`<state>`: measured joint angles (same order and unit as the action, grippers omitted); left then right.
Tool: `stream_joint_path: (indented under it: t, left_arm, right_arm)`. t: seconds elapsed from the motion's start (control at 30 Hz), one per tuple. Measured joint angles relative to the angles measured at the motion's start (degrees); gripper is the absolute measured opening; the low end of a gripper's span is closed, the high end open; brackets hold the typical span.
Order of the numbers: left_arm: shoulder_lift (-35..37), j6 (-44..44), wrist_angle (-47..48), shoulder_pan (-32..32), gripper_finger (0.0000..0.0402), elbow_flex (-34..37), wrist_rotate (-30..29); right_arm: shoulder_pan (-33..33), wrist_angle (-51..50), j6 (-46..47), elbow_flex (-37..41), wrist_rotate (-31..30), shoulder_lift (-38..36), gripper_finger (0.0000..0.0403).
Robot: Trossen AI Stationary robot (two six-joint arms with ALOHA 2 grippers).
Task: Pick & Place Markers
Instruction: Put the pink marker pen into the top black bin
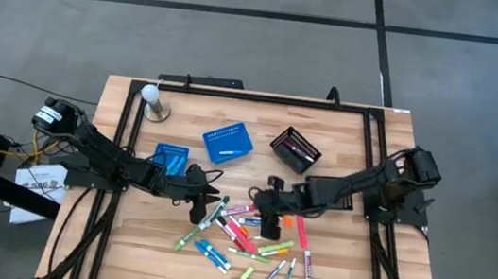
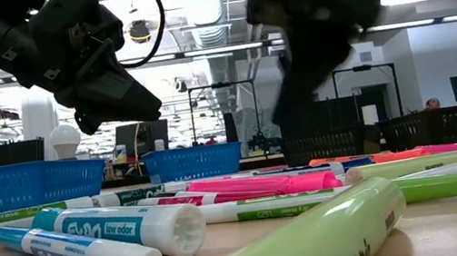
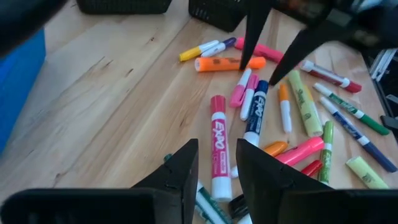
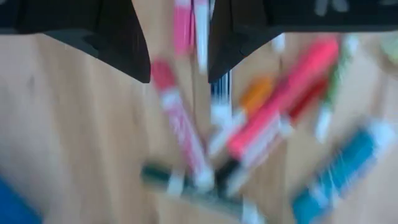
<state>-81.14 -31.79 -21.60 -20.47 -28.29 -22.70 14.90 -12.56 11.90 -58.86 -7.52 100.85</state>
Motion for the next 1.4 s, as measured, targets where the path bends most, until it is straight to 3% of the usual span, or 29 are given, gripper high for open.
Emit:
stream_joint_path:
  t: [0.23, 0.5, 0.73, 0.9, 1.2, 1.4]
  left_arm:
    - [0.83, 0.04, -0.56, 0.00, 0.0104, 0.42, -0.17]
    - [1.46, 0.00, -0.77, 0.01, 0.0104, 0.79, -0.20]
    - [1.46, 1.02, -1.02, 0.02, 0.0104, 0.79, -0.20]
    - [1.46, 5.83, -3.51, 0.76, 0.0106, 0.79, -0.17]
    - [1.44, 6.12, -6.87, 3.26, 0.0111, 0.76, -1.31]
    - [1.44, 6.10, -6.89, 3.21, 0.0108, 0.76, -1.29]
  right_arm:
    - [-1.87, 8.36, -3.45, -0.38, -0.07, 8.98, 0.0142]
    - [-3.24, 10.68, -7.26, -1.34, 0.08, 14.00, 0.0131]
    - [-4.30, 10.62, -7.68, -0.86, 0.87, 11.02, 0.0050]
    - [-5.95, 11.40, -13.75, -1.59, -1.65, 6.75, 0.0048]
    - [-14.81, 9.55, -33.01, -7.51, -14.16, 5.97, 0.0070]
    - [-21.44, 9.53, -38.26, -9.44, -10.71, 6.15, 0.0055]
